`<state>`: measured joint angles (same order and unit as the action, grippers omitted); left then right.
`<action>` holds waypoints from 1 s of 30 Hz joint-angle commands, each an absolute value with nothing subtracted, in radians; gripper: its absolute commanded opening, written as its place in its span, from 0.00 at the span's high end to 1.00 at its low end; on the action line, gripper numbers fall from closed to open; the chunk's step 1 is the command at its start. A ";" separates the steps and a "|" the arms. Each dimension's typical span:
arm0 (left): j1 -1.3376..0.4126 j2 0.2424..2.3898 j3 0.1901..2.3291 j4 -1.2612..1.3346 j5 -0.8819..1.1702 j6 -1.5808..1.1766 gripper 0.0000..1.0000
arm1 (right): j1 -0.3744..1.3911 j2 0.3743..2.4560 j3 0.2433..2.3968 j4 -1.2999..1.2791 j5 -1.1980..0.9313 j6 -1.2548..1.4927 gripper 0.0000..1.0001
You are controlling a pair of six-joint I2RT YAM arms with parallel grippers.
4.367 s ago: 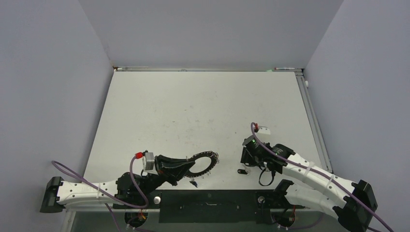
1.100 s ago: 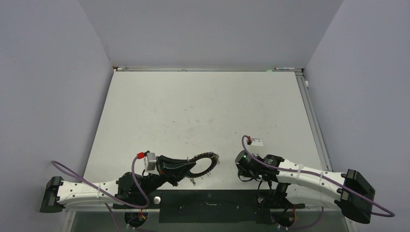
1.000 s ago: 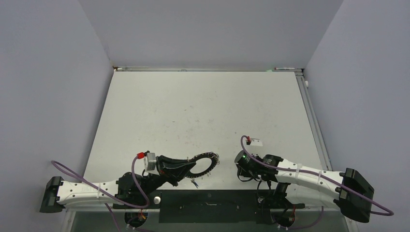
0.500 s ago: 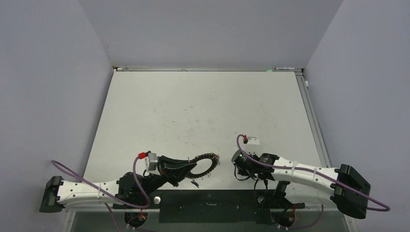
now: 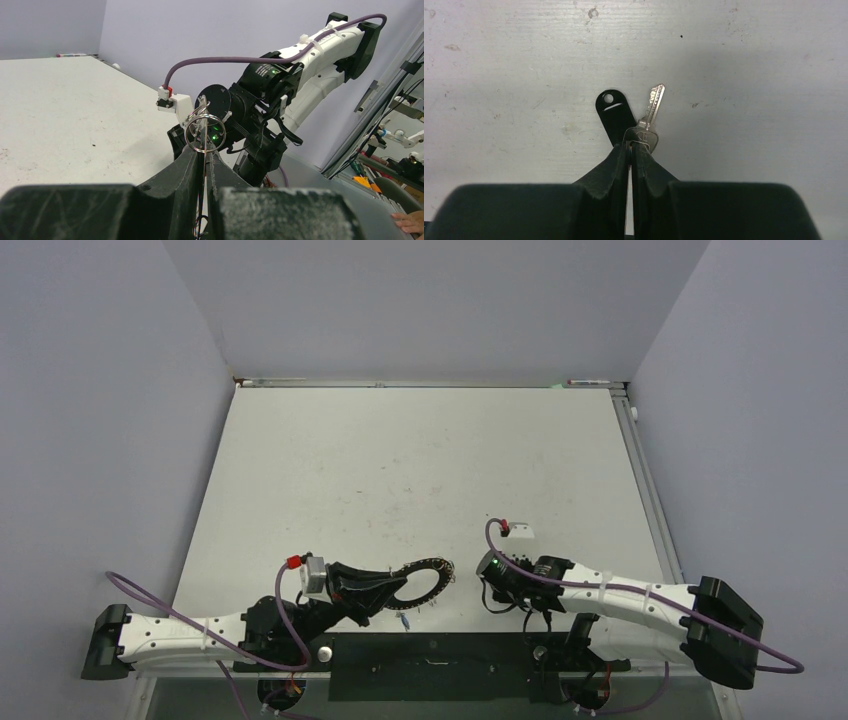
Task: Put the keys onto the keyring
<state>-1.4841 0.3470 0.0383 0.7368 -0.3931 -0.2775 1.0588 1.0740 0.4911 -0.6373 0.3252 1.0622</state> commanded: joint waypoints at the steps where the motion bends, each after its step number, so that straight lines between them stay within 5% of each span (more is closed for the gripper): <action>1: -1.483 0.335 0.059 0.801 -0.376 -0.287 1.00 | 1.091 1.066 0.581 -0.658 0.374 1.002 0.95; 21: -1.484 0.359 0.174 0.674 -0.344 -0.390 1.00 | 1.228 0.874 1.111 -0.823 0.537 0.530 0.95; 30: -1.485 0.394 0.269 0.519 -0.351 -0.540 1.00 | 1.236 0.849 1.136 -0.663 0.378 0.286 0.95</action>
<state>-1.4841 0.3851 0.1772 0.5858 -0.3573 -0.4381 1.2255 0.8356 1.0924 -0.7528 0.4583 0.4377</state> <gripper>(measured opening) 0.049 0.062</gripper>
